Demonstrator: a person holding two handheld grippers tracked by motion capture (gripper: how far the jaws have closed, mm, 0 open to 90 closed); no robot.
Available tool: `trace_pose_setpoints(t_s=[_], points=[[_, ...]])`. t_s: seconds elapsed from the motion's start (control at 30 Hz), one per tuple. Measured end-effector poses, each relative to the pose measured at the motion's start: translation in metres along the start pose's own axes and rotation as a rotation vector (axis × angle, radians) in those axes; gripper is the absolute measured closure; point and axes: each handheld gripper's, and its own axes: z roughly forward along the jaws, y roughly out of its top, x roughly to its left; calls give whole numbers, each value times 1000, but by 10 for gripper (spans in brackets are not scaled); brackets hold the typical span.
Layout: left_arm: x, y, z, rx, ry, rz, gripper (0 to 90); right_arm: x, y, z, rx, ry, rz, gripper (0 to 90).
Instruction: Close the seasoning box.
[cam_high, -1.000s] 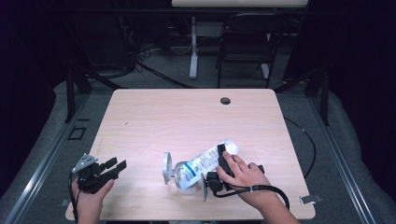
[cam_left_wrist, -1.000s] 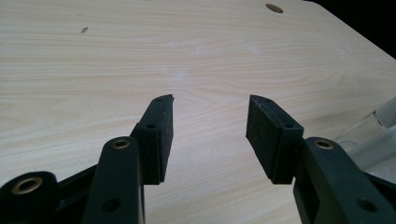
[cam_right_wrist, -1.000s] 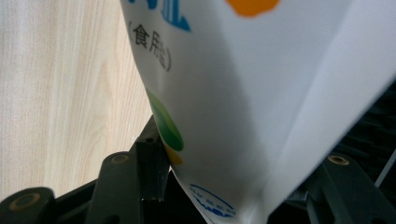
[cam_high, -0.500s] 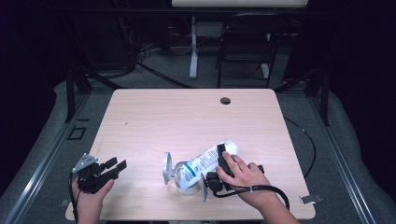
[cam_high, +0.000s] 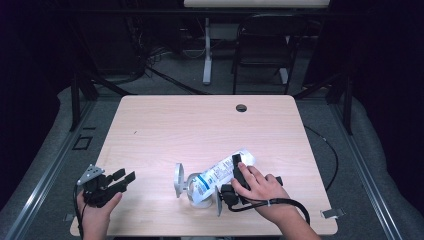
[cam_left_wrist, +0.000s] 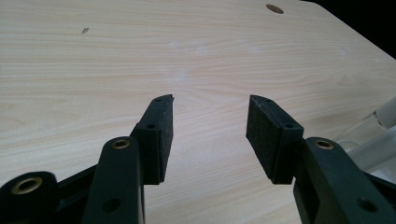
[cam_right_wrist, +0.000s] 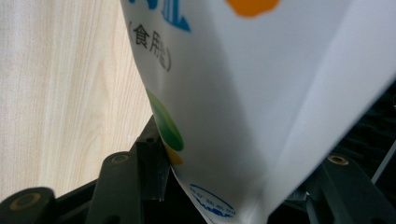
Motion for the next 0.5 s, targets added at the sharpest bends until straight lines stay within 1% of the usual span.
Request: trace_pose_setpoints(t_s=[0.5], points=[[0, 0, 0, 0, 1, -1, 517, 0, 0, 0, 3, -5, -5, 469]])
